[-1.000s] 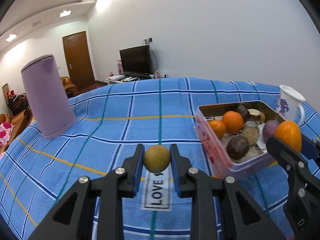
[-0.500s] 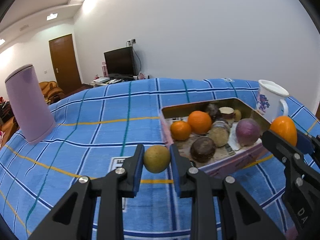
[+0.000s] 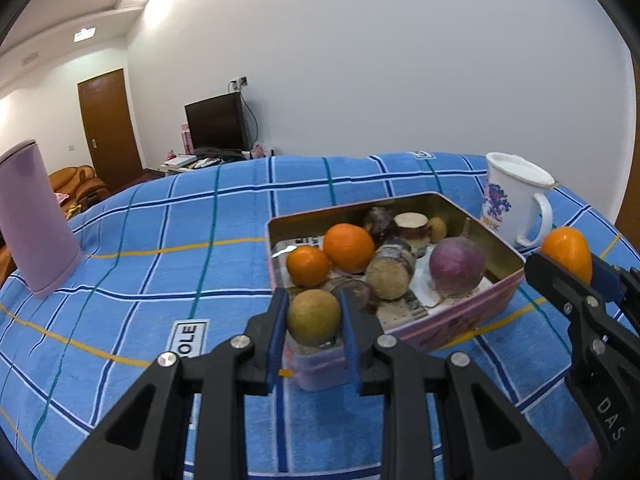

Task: Organize fruits
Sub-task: 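Lower both fruits into the tin and open both tools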

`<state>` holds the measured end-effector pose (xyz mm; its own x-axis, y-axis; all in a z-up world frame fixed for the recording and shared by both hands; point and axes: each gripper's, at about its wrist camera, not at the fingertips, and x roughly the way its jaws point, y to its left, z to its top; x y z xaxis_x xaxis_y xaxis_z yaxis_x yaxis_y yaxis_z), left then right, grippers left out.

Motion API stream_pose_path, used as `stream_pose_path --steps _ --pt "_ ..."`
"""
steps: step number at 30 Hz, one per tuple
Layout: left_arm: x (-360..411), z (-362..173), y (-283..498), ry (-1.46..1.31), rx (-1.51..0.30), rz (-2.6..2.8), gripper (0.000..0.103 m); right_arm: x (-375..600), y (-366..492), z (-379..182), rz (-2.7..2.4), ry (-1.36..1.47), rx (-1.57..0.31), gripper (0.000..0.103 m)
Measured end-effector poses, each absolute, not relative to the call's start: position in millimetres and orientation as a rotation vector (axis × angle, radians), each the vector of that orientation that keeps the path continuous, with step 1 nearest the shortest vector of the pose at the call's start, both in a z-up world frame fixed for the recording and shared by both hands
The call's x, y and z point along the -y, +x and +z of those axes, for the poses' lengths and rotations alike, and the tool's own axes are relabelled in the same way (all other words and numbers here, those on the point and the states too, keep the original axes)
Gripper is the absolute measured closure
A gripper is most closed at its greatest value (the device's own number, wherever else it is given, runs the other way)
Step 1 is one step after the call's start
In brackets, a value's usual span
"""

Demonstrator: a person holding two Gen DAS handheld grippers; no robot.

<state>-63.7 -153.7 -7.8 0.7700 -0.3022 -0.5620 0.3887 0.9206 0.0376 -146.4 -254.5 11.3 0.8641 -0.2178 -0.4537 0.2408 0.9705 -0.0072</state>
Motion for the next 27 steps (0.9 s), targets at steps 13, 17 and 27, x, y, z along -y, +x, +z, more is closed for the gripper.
stream_pose_path --steps 13,17,27 --pt "166.6 -3.1 -55.9 0.135 -0.582 -0.435 0.075 274.4 -133.8 12.0 -0.277 0.053 -0.498 0.065" --pt "171.2 4.1 -51.4 0.127 -0.571 -0.448 0.075 277.3 -128.8 17.2 -0.276 0.06 -0.497 0.065" --pt "178.1 15.3 -28.4 0.083 -0.559 -0.454 0.075 283.2 -104.0 37.3 -0.287 0.046 -0.468 0.064"
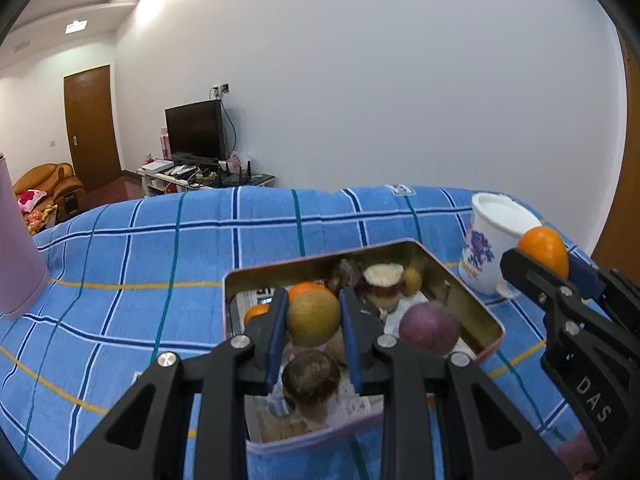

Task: Organize fruits
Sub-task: 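Lower both fruits into the tin and open both tools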

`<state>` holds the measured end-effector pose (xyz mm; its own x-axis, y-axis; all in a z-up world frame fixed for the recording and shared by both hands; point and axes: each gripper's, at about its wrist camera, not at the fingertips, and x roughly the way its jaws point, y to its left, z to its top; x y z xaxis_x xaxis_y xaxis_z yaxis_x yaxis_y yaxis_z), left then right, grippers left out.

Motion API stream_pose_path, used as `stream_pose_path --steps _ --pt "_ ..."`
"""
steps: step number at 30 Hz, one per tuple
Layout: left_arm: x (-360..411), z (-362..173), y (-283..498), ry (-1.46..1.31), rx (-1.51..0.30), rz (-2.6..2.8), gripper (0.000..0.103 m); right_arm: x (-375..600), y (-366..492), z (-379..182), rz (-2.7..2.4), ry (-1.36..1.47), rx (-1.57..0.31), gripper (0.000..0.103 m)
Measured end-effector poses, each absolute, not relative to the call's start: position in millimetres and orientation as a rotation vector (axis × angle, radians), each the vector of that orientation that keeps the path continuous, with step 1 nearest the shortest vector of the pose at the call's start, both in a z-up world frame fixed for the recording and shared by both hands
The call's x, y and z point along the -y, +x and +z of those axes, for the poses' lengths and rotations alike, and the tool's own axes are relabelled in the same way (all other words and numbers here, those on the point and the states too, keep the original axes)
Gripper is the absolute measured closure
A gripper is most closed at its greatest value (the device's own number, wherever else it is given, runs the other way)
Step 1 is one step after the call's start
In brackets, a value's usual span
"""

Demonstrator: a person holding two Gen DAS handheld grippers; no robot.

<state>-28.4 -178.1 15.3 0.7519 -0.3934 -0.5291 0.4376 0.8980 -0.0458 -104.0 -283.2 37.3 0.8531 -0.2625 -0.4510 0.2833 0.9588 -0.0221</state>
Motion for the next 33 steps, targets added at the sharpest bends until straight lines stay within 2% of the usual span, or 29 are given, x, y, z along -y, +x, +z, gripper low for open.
stream_pose_path --steps 9,20,33 --pt "162.9 18.3 0.3 0.036 -0.565 -0.419 0.075 289.8 -86.1 35.6 -0.295 0.053 -0.465 0.065" --pt "178.8 18.8 17.2 0.049 -0.556 -0.428 0.075 286.7 -54.8 35.1 -0.266 0.073 -0.485 0.064" --pt "187.8 14.3 35.0 0.086 -0.627 -0.415 0.075 290.2 -22.4 28.6 -0.263 0.095 -0.55 0.064"
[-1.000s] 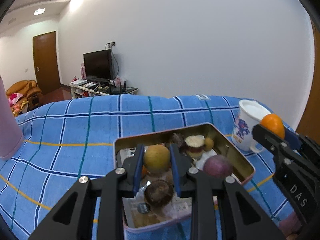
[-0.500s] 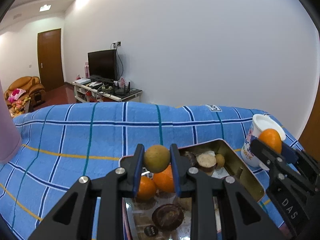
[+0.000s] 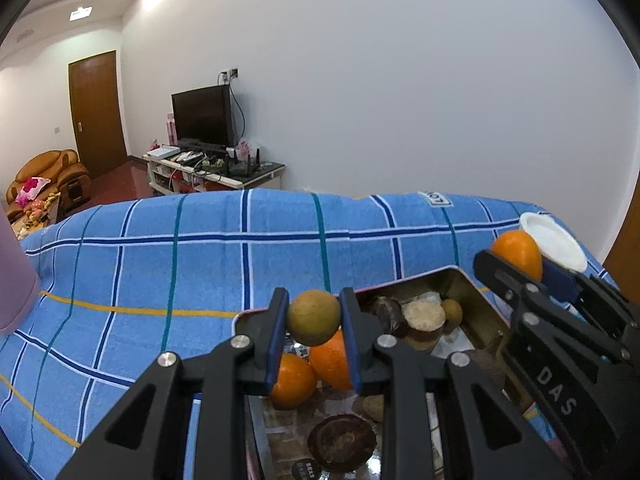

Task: Organize fruits
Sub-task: 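Lower both fruits into the tin and open both tools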

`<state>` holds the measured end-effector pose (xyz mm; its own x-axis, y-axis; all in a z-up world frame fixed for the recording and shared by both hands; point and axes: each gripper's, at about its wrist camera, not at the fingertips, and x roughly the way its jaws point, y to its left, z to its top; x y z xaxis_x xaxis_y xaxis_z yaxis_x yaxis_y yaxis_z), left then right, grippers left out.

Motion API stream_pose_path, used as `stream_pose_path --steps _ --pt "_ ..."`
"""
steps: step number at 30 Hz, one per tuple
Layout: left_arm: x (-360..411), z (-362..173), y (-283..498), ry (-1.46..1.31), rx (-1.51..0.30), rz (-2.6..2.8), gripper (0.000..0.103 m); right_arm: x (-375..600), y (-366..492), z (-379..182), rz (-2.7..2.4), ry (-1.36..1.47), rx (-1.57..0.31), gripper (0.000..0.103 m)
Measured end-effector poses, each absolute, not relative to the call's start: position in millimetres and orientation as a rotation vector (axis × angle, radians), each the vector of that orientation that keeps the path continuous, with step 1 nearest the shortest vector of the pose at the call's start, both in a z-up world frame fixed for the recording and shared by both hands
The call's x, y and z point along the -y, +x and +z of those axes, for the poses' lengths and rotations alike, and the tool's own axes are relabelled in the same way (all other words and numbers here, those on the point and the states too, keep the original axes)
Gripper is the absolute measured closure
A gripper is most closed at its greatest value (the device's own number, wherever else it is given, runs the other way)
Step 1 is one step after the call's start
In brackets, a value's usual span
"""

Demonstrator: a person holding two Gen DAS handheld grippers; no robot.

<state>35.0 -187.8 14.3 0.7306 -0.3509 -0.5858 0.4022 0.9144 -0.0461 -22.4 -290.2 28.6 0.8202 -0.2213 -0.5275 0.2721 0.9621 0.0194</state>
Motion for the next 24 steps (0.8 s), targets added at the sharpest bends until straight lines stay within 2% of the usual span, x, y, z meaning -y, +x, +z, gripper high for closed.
stream_pose_path --steps 17,24 --pt "198.7 -3.1 46.8 0.185 -0.728 -0.449 0.076 283.2 -8.2 0.7 -0.173 0.082 -0.701 0.064" --pt "197.7 -1.0 39.2 0.207 -0.727 -0.474 0.075 281.2 -15.6 0.3 -0.123 0.049 -0.707 0.063"
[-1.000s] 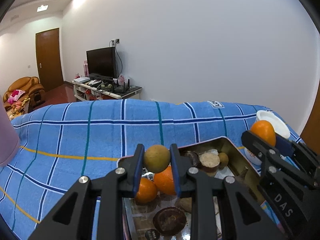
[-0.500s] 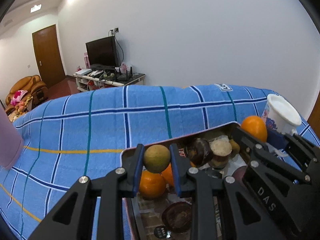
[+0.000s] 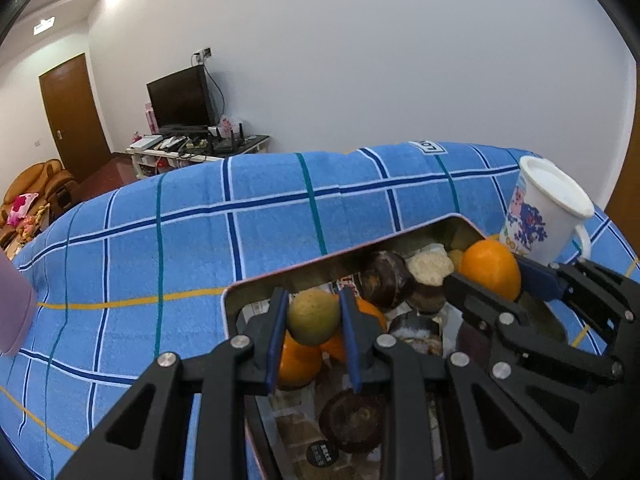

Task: Organize fruits
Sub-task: 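Lower both fruits into the tin and open both tools, then lift both open tools away from the tin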

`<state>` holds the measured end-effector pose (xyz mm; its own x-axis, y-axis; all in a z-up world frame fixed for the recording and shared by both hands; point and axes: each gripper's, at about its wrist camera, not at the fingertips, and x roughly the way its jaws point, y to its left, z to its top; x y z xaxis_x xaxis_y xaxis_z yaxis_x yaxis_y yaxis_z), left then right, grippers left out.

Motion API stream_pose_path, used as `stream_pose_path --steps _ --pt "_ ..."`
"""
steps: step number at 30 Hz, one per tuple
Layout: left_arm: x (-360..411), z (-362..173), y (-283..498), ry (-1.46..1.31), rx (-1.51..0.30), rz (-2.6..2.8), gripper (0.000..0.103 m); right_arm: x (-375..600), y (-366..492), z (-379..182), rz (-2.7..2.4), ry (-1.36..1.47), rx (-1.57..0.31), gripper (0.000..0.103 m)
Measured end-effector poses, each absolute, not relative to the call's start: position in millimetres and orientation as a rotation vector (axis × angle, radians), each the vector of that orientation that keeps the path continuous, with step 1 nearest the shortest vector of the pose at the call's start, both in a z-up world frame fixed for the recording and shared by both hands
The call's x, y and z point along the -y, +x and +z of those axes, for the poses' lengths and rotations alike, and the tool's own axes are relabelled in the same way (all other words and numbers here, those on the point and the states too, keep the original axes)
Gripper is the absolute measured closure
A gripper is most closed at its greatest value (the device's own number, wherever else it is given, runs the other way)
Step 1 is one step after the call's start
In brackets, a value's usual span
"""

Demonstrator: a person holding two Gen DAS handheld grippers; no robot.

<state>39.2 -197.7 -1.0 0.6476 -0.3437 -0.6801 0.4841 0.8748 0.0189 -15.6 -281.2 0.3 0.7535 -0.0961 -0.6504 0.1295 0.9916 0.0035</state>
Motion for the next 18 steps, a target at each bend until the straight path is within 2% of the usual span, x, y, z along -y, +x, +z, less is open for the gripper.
stream_pose_path --steps 2,4,6,8,10,11,12,14,18 --pt "194.9 -1.6 39.4 0.194 -0.729 -0.486 0.074 284.2 -16.7 0.6 -0.084 0.071 -0.69 0.063" --pt "192.0 -2.2 38.6 0.175 -0.732 -0.483 0.066 290.9 -15.7 1.3 -0.036 0.119 -0.68 0.063" --pt "189.0 -3.1 38.2 0.162 -0.745 -0.483 0.049 301.1 -14.7 -1.1 0.025 0.203 -0.697 0.063" --pt "185.2 -1.1 35.1 0.146 -0.729 -0.484 0.039 310.7 -18.8 0.2 0.063 0.28 -0.679 0.063" --pt "183.5 3.1 29.4 0.148 -0.696 -0.474 0.035 314.4 -23.3 1.7 0.089 0.339 -0.668 0.063" --pt "183.8 5.1 26.4 0.153 -0.679 -0.47 0.028 313.9 -25.0 2.3 0.091 0.354 -0.656 0.062" --pt "183.8 6.7 21.9 0.158 -0.661 -0.468 0.016 313.6 -27.9 3.8 0.084 0.366 -0.64 0.06" --pt "182.2 9.3 13.5 0.157 -0.625 -0.465 0.003 311.1 -32.2 5.9 0.06 0.375 -0.611 0.055" --pt "175.4 12.7 1.3 0.126 -0.58 -0.441 0.0 299.3 -46.0 11.4 -0.015 0.342 -0.531 0.042"
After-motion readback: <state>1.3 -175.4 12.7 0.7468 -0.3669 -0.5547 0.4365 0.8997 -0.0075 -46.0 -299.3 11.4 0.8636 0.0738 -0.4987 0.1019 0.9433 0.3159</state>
